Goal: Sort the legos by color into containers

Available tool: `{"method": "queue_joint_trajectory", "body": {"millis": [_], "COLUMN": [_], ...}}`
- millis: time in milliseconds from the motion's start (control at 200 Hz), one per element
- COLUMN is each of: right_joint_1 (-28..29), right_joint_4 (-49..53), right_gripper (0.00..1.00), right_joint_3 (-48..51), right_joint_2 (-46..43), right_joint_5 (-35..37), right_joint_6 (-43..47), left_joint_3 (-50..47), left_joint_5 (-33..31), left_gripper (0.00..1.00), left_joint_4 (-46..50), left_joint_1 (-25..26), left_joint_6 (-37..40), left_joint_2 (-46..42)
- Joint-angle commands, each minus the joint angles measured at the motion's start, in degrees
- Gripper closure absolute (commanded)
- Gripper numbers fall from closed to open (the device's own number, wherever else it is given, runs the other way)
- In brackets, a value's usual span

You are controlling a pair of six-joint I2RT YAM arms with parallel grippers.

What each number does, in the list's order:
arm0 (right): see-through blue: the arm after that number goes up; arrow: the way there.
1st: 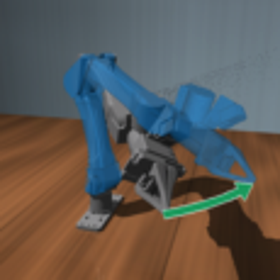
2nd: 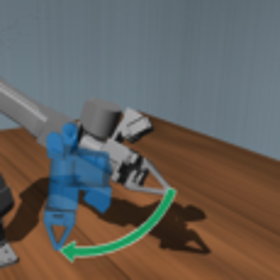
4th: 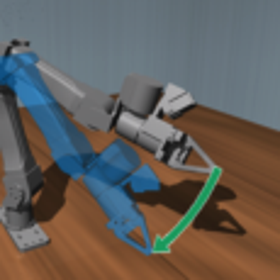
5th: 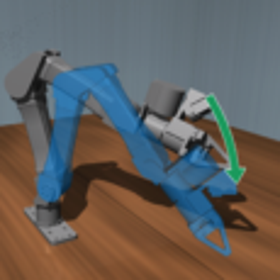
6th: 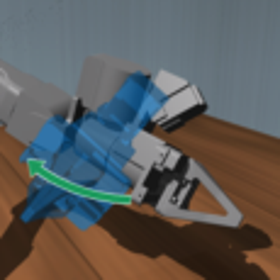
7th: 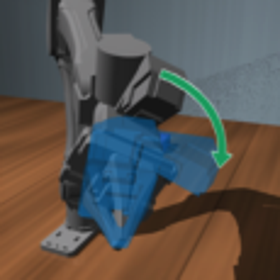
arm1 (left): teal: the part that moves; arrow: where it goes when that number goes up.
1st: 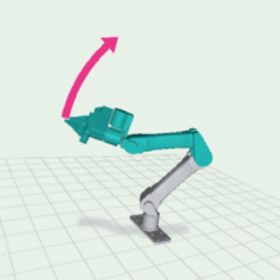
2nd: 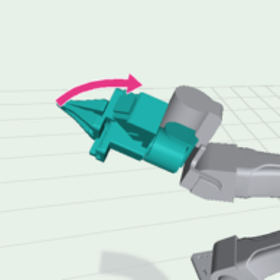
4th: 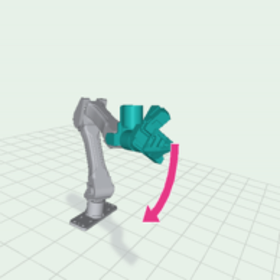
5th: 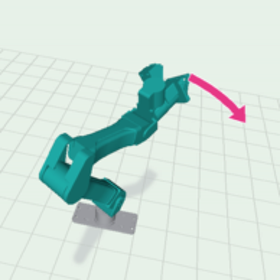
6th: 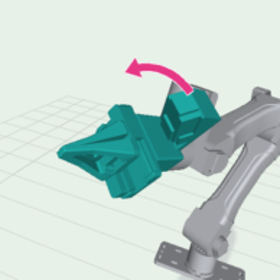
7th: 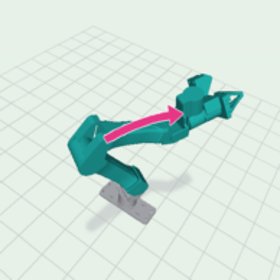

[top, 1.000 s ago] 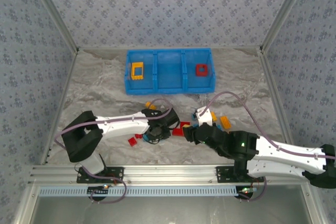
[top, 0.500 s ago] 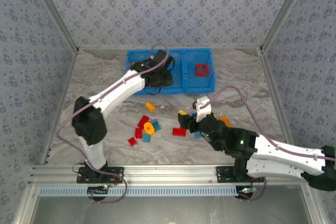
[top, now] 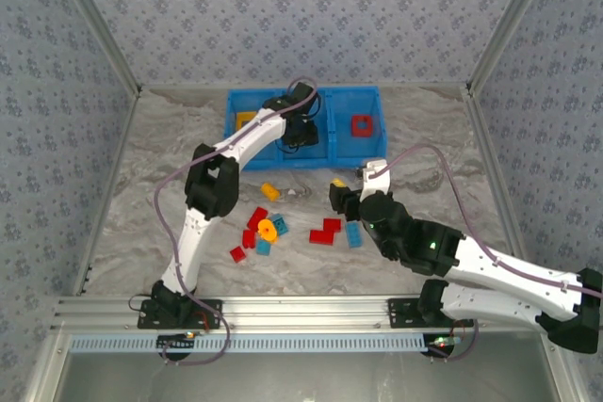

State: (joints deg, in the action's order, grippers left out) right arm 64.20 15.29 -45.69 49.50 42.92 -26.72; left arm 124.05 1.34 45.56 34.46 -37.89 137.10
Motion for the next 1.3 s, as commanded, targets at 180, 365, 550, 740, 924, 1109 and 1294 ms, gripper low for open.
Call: {"method": "queue_joint_trajectory", "body": {"millis": [180,365,550,740,924,1109,1294], "right_joint_1": [-2.8,-4.8,-5.6,-7.1,-7.5,-4.0,-4.2], "right_joint_4": [8.4,17.2,25.3,27.4,27.1,21.0,21.1], "right_gripper": [0.30,0.31,0.31,0.30,0.28,0.26,0.17], "right_joint_3": [-3.0,-6.2,-8.8,-8.8,-6.6,-5.2,-10.8], "right_joint_2": [-0.6,0.6,7.0,16.4,21.8,25.9,34.7], "right_joint_5": [1.8,1.5,-4.9,-18.2,-26.7,-35.7,-36.6], "right_joint_6": [-6.4,-8.9,-11.9,-6.1,0.7,5.8,16.3], "left_joint_3": [1.5,-1.4,-16.1,-36.9,-56.4,-70.9,-82.0], "left_joint_5": [2.3,0.9,-2.7,-3.0,-0.7,-0.2,-4.8], "left_gripper": [0.47,0.43,0.41,0.37,0.35,0.35,0.30], "left_joint_4": [2.5,2.9,-3.6,-13.0,-18.2,-16.5,-12.2], "left_joint_1": [0.3,0.4,2.0,6.3,11.4,14.7,15.1], "left_joint_6": [1.1,0.6,-1.0,1.1,0.5,-3.3,-8.4], "left_joint_2": [-2.6,-7.8,-22.5,-41.7,-59.6,-75.9,-95.5]}}
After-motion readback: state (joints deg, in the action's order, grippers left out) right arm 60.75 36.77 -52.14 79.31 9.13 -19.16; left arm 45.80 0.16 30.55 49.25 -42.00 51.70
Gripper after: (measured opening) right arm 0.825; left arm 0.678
